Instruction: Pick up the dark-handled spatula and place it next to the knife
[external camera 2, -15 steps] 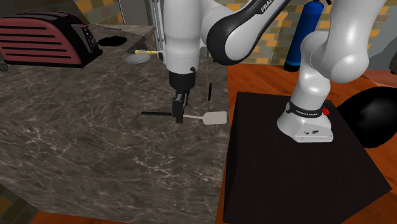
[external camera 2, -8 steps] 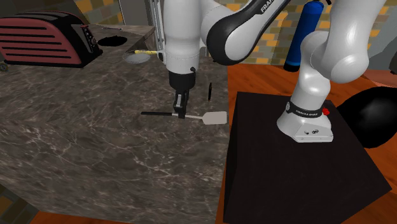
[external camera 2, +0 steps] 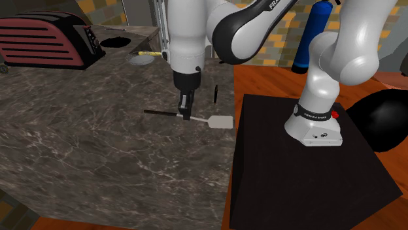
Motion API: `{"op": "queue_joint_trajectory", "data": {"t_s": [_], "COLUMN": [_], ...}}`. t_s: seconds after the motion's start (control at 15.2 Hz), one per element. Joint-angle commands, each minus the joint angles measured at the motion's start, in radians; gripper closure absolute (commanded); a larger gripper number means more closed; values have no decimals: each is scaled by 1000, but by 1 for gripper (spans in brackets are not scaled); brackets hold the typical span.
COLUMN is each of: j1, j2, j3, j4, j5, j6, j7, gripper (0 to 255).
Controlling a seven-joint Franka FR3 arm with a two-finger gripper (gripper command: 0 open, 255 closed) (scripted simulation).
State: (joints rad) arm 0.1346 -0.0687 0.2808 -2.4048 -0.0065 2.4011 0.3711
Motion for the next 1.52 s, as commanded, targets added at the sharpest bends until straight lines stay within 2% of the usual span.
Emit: {"op": "queue_joint_trajectory", "data": {"t_s": [0.0,1.32,1.45], "j1": [0,4,-15], "j2": [-17,-147,-173], "j3": [-1,-17,-49], "j4": [9,152,124], "j5": [7,46,48], "j6": [-25,-294,-292], "j7": [-6,-40,-93], "gripper": [255,255,255]}}
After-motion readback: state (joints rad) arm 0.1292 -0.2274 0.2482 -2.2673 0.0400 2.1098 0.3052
